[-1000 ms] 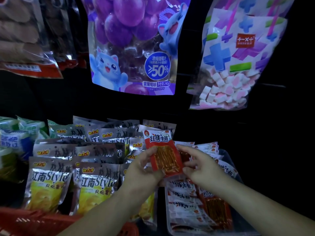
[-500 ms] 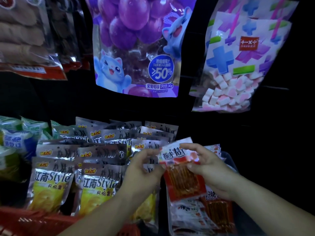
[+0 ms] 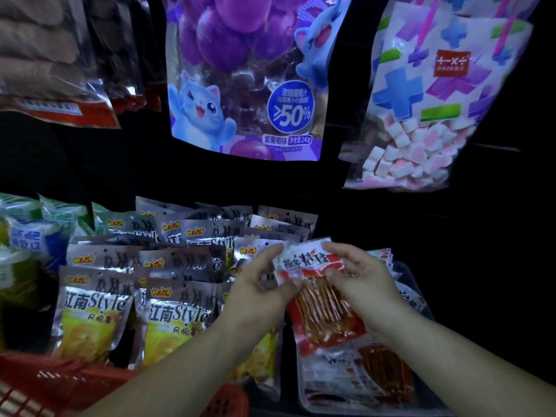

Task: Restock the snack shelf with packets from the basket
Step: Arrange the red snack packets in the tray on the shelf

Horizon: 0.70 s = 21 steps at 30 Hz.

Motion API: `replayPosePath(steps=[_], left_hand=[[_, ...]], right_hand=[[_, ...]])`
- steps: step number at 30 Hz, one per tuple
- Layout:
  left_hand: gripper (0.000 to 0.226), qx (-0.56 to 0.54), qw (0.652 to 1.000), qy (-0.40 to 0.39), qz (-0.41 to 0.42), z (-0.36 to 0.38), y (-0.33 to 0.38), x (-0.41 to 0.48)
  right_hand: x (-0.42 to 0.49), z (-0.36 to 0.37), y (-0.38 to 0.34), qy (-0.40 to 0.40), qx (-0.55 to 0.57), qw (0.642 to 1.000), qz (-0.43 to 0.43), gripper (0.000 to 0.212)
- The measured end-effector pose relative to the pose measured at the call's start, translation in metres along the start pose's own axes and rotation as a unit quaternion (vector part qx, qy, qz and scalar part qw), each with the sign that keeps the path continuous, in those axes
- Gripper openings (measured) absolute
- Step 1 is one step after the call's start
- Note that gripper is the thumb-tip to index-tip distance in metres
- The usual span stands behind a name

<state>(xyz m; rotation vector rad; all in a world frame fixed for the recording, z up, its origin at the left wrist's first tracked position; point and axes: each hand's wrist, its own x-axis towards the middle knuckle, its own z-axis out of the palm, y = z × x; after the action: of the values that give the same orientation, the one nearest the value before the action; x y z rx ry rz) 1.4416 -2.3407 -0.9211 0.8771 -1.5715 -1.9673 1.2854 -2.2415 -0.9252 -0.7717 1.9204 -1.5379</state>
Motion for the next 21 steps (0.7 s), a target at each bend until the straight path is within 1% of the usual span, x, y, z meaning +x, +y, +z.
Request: replayPosePath(steps=[2,3,4,7,8,9,11,13,15,16,18,19,20,21], left_hand=[[0.045,-0.023,0.999,-0.03,-0.027,0.004,-0.005,-0.005],[0.043,-0.018,0.998,-0.042,-0.032,0.007,-0.008,-0.007],[0.041,-0.01,0.999,-0.039,-0.031,0.007,-0.01,-0.008],[0.041,-0.031,0.999,0.018,-0.03,0.006,-0.009,-0.006],[0.042,-0.039,0.999,0.023,-0.03,0.005,-0.008,-0.004],[0.043,-0.035,0.999,0.017,-0.029,0.004,-0.008,-0.003],[0.048,-0.035,0.999,-0.019,-0.027,0.004,-0.01,-0.004],[0.054,-0.03,0.999,-0.041,-0.018,0.005,-0.013,-0.006],[0.053,-0.012,0.999,-0.029,-0.006,0.006,-0.016,-0.004],[0.052,0.005,1.0,-0.017,0.003,0.005,-0.019,-0.002],[0.051,0.09,0.995,0.002,0.049,0.003,-0.027,0.001],[0.05,0.149,0.985,0.002,0.084,0.003,-0.031,0.002],[0.047,0.204,0.972,-0.004,0.121,0.005,-0.035,0.001],[0.045,0.249,0.956,-0.016,0.154,0.008,-0.037,-0.002]], right_hand=[[0.003,0.002,-0.001,0.039,0.032,0.999,0.011,0.043],[0.004,0.001,-0.001,0.034,0.039,0.998,0.023,0.045],[0.004,-0.002,-0.001,0.008,0.044,0.998,0.035,0.051],[0.003,-0.015,-0.004,-0.137,0.032,0.987,0.074,0.081],[0.0,-0.019,-0.007,-0.171,0.01,0.982,0.08,0.086],[-0.003,-0.021,-0.008,-0.186,-0.009,0.979,0.079,0.087],[-0.008,-0.023,-0.01,-0.186,-0.034,0.98,0.067,0.081],[-0.01,-0.021,-0.007,-0.169,-0.053,0.982,0.059,0.075],[-0.01,-0.021,-0.001,-0.155,-0.083,0.983,0.054,0.07],[-0.009,-0.019,0.002,-0.147,-0.118,0.981,0.043,0.067],[-0.009,-0.018,0.004,-0.106,-0.203,0.973,-0.003,0.055],[-0.009,-0.017,0.003,-0.075,-0.218,0.973,-0.028,0.048],[-0.009,-0.015,0.0,-0.053,-0.203,0.977,-0.042,0.042],[-0.009,-0.013,-0.003,-0.049,-0.153,0.986,-0.037,0.038]])
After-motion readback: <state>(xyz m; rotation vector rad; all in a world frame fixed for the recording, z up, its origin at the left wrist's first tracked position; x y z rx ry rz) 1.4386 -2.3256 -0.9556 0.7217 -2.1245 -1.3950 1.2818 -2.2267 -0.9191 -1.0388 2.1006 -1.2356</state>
